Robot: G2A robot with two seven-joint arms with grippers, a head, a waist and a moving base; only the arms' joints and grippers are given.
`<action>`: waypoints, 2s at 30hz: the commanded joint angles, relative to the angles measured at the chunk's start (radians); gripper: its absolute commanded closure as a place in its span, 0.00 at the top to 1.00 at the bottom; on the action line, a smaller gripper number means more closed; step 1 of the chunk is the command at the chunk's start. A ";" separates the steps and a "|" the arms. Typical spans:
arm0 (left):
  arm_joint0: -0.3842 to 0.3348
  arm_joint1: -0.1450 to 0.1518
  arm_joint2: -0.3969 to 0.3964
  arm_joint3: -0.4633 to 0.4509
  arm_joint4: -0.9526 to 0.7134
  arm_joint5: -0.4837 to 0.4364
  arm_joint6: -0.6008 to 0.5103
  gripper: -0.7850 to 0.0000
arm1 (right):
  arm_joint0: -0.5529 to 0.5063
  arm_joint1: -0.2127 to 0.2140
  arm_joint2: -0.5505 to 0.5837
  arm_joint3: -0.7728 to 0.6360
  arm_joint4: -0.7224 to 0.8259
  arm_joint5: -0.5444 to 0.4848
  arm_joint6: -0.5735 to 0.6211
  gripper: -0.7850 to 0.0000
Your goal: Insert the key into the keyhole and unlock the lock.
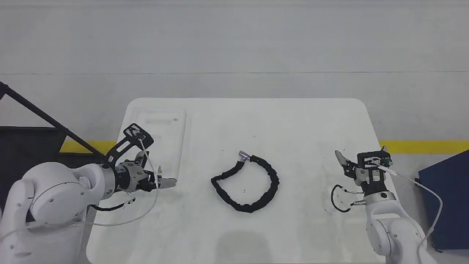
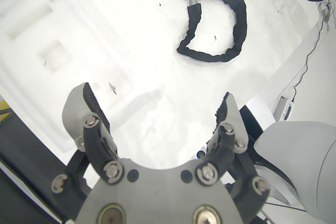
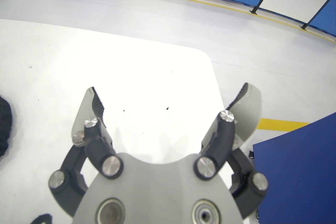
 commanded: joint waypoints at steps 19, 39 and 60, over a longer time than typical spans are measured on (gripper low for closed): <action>-0.209 0.011 0.251 0.190 0.255 0.298 -0.088 1.00 | 0.000 0.000 0.000 0.000 0.000 0.000 0.000 1.00; -0.282 0.020 0.343 0.344 0.290 0.310 -0.058 0.73 | 0.000 0.000 0.000 0.000 0.000 0.000 0.000 1.00; -0.316 0.031 0.397 0.413 0.362 0.345 -0.088 0.43 | 0.000 0.000 0.000 0.000 0.000 0.000 0.000 1.00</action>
